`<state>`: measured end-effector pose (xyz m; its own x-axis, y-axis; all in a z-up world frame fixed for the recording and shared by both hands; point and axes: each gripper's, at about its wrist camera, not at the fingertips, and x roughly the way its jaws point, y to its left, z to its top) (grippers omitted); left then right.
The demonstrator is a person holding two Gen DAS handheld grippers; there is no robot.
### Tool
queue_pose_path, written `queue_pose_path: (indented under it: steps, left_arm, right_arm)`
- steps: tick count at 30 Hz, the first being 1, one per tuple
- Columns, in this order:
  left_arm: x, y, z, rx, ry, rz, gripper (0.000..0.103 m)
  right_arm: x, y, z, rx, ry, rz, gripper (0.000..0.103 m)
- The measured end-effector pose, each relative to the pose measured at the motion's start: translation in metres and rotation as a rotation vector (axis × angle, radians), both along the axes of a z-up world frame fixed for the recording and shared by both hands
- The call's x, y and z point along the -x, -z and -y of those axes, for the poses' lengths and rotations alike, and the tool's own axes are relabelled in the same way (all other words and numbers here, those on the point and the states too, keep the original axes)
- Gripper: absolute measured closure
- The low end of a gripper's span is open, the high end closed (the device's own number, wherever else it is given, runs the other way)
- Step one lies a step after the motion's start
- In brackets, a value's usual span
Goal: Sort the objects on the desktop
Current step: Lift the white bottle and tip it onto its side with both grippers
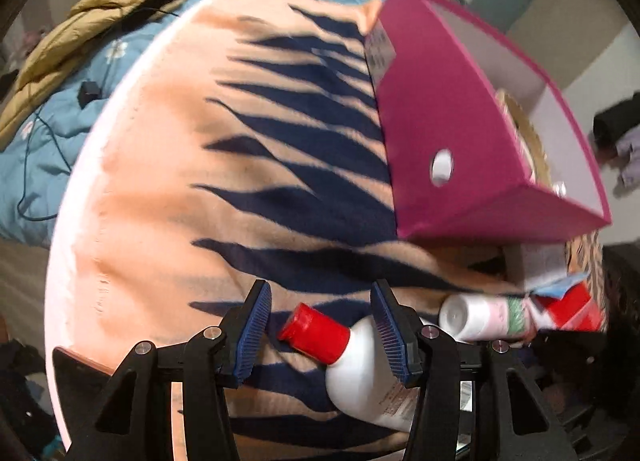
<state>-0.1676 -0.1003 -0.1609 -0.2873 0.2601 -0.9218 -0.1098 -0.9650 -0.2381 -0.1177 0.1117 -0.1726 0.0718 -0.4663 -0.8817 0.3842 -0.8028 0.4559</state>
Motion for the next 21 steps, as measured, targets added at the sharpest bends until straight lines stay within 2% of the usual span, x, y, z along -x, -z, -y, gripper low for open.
queue_pose_path:
  steps: [2, 4, 7, 10, 14, 21]
  left_arm:
    - [-0.003, 0.005, -0.004, -0.003, 0.020, 0.013, 0.050]
    - [-0.007, 0.009, -0.006, -0.013, 0.032, 0.026, 0.050]
    - [-0.014, 0.014, -0.009, -0.014, 0.057, 0.039, 0.050]
    - [-0.021, 0.015, -0.009, -0.005, 0.068, 0.044, 0.050]
    - [-0.032, 0.015, -0.004, -0.013, 0.063, 0.059, 0.050]
    - [-0.050, 0.016, 0.009, -0.032, 0.036, 0.089, 0.050]
  right_arm:
    - [0.001, 0.003, 0.001, 0.000, 0.011, -0.005, 0.036]
    - [0.001, 0.005, 0.001, 0.014, 0.007, -0.008, 0.046]
    - [0.001, 0.004, -0.002, 0.045, -0.003, -0.001, 0.055]
    - [0.000, 0.000, -0.005, 0.033, -0.009, 0.000, 0.053]
    - [-0.005, -0.007, -0.015, -0.006, -0.008, -0.014, 0.043]
    - [-0.016, -0.008, -0.002, -0.045, -0.132, 0.008, 0.042]
